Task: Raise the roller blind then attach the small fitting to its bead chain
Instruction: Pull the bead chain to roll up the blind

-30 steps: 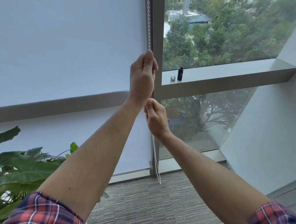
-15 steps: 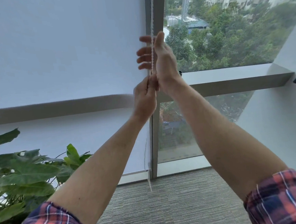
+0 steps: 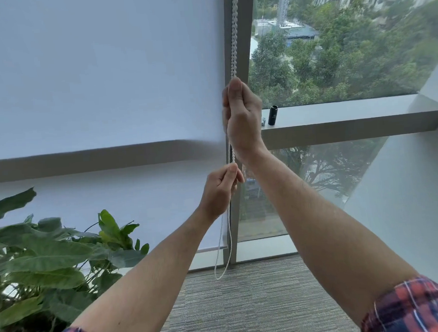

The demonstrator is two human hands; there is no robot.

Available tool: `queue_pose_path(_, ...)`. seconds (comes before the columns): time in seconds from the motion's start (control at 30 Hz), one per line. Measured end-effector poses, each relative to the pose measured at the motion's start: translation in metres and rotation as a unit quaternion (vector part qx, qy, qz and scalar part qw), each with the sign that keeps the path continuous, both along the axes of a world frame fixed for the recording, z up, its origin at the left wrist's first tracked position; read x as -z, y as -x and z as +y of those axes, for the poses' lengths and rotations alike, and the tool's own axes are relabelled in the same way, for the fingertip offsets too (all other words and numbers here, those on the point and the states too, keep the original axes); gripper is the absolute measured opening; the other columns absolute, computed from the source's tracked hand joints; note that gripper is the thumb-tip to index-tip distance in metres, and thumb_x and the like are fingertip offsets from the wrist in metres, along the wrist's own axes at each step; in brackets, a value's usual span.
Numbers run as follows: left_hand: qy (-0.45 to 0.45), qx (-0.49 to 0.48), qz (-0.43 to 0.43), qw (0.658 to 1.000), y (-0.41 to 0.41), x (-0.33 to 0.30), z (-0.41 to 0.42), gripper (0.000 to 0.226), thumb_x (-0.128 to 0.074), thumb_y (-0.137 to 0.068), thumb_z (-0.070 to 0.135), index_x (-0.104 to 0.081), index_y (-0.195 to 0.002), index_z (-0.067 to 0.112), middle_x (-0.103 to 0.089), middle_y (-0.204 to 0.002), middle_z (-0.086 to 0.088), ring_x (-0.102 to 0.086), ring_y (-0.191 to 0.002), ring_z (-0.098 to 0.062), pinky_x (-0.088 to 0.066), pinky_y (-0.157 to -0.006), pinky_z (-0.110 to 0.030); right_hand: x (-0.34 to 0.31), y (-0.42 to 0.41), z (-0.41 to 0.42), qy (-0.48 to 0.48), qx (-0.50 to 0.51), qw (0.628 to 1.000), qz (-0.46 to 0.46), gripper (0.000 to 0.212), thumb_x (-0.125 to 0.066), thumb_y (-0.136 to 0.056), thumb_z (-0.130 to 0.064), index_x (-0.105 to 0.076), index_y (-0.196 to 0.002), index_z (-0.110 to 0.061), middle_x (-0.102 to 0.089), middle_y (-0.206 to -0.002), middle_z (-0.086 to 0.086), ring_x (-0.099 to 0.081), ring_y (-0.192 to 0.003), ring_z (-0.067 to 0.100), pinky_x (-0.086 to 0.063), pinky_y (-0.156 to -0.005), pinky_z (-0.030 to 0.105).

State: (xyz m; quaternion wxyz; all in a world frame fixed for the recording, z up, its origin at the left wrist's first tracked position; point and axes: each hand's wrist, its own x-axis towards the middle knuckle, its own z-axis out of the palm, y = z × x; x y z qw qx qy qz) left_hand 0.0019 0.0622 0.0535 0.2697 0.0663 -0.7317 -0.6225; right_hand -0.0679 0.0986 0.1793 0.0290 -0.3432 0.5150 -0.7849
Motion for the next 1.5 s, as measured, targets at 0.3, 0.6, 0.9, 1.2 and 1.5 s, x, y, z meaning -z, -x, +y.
queue_pose_path(0.3, -0.040, -0.048, 0.083, 0.995, 0.013, -0.068, -0.027, 0.062, -0.040, -0.084, 0.076, -0.071, -0.091, 0.023, -0.073, -0.082, 0.005, -0.069, -0.083, -0.015, -0.054, -0.071, -0.028, 0.056, -0.004, 0.004, -0.068, 0.040, 0.997, -0.005, 0.041, -0.041, -0.100, -0.035, -0.053, -0.061, -0.032, -0.048, -0.052, -0.017, -0.041, -0.048, 0.001, -0.034, -0.048, 0.022)
queue_pose_path(0.6, -0.062, 0.006, 0.188, 0.980, 0.029, -0.164, -0.009, 0.045, -0.026, -0.106, 0.034, -0.062, -0.105, 0.008, -0.051, -0.070, -0.002, -0.044, -0.053, -0.013, -0.033, -0.046, -0.025, 0.082, -0.015, 0.006, -0.080, 0.023, 0.996, -0.020, 0.045, -0.040, -0.102, -0.035, -0.046, -0.058, -0.032, -0.037, -0.054, -0.016, -0.029, -0.052, 0.008, -0.024, -0.051, 0.029)
queue_pose_path(0.9, -0.048, -0.051, 0.198, 0.978, 0.028, -0.163, 0.010, 0.041, -0.034, -0.108, 0.019, -0.044, -0.069, 0.015, -0.030, -0.050, 0.000, -0.025, -0.039, -0.009, -0.019, -0.037, -0.024, 0.090, -0.011, 0.020, -0.104, -0.007, 0.994, -0.028, 0.044, -0.040, -0.101, -0.032, -0.047, -0.057, -0.032, -0.038, -0.051, -0.017, -0.030, -0.048, 0.006, -0.027, -0.045, 0.024)
queue_pose_path(1.2, -0.019, -0.111, 0.183, 0.977, 0.018, -0.121, 0.005, 0.039, -0.041, -0.102, 0.026, -0.049, -0.064, 0.031, -0.041, -0.051, 0.010, -0.034, -0.045, -0.010, -0.030, -0.046, -0.024, 0.007, 0.028, 0.032, -0.139, -0.094, 0.986, -0.007, 0.062, -0.018, -0.101, -0.059, -0.070, -0.099, -0.024, -0.075, -0.084, -0.003, -0.073, -0.082, 0.010, -0.058, -0.071, 0.028)
queue_pose_path(1.5, -0.026, -0.108, 0.068, 0.992, 0.005, -0.052, 0.006, 0.041, -0.038, -0.101, 0.031, -0.049, -0.062, 0.032, -0.033, -0.049, 0.006, -0.029, -0.041, -0.008, -0.024, -0.040, -0.023, -0.056, 0.005, 0.005, -0.021, -0.162, 0.985, -0.046, 0.054, -0.023, -0.109, -0.042, -0.063, -0.102, -0.006, -0.040, -0.063, 0.000, -0.031, -0.050, 0.011, -0.023, -0.046, 0.026)
